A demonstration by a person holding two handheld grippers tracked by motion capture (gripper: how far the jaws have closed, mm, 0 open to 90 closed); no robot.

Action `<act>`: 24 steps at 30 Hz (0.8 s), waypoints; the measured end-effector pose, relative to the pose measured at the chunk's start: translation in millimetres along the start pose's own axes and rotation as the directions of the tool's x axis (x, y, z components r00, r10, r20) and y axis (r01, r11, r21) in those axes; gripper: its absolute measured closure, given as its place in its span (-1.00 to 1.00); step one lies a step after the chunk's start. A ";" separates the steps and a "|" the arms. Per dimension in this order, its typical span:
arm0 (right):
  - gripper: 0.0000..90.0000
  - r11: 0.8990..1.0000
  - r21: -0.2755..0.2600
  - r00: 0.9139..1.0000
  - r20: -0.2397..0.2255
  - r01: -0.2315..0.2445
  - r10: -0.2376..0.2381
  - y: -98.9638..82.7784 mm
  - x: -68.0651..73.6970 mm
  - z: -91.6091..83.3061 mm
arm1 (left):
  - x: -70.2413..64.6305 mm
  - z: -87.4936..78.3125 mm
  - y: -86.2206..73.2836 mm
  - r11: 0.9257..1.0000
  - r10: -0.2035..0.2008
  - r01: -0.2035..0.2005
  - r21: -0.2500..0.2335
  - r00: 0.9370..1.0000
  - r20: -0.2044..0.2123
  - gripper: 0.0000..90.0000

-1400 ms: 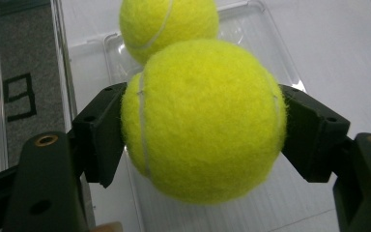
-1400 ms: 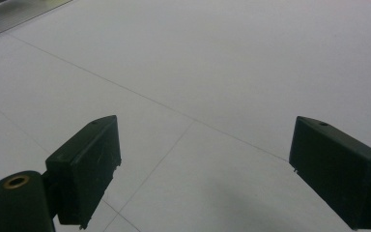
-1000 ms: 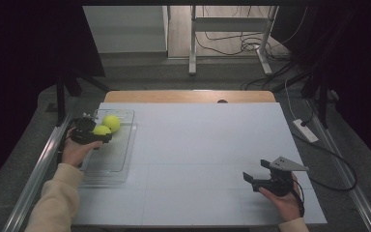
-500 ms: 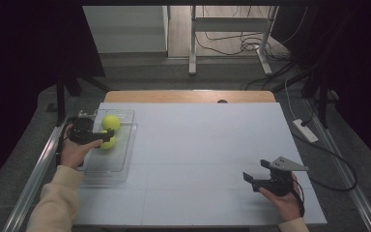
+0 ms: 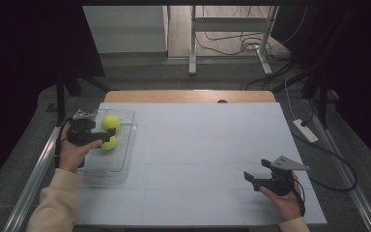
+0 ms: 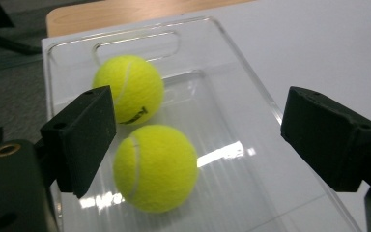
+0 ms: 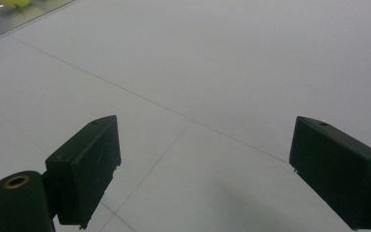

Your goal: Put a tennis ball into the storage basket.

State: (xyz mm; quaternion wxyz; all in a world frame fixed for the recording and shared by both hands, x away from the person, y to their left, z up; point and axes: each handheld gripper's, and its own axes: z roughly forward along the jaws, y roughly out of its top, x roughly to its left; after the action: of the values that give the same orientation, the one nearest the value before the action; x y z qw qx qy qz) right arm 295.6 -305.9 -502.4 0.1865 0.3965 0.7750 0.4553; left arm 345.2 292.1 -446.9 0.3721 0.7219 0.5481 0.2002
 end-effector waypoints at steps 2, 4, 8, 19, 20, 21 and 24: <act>-0.75 1.000 0.001 1.000 -0.004 0.002 -0.002 0.4 -0.6 1.7 | -2.4 -2.2 -0.7 1.000 -0.005 0.005 -0.020 1.000 0.016 -0.70; -0.75 1.000 -0.001 1.000 -0.008 0.003 -0.003 0.5 -0.7 1.9 | -5.9 -5.2 -1.3 0.999 -0.001 0.003 -0.041 0.999 0.044 -0.70; -0.75 1.000 -0.005 1.000 -0.017 -0.003 0.003 0.7 -1.4 1.0 | -11.0 -8.9 -3.3 0.998 0.000 0.004 -0.062 0.998 0.068 -0.70; -0.75 1.000 -0.008 1.000 -0.027 -0.004 0.004 0.8 -2.1 0.7 | -33.8 -23.0 -19.8 0.993 0.037 -0.018 -0.121 0.987 0.156 -0.70; -0.75 1.000 -0.008 1.000 -0.027 -0.005 0.005 0.7 -2.2 0.8 | -36.1 -24.0 -21.7 0.992 0.041 -0.021 -0.124 0.986 0.161 -0.70; -0.75 1.000 -0.008 1.000 -0.027 -0.006 0.005 0.7 -2.0 0.8 | -37.4 -24.5 -22.8 0.992 0.046 -0.025 -0.125 0.985 0.164 -0.70; -0.75 1.000 -0.007 1.000 -0.027 0.000 0.000 0.6 -0.6 -0.3 | -42.2 -25.4 -26.1 0.991 0.052 -0.029 -0.131 0.983 0.175 -0.71</act>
State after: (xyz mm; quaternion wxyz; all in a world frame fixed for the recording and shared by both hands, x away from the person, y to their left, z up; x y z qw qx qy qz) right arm 296.1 -306.4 -501.8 0.1774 0.3896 0.7760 0.4632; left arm 297.2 263.7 -445.4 0.4609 0.7227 0.4836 0.1770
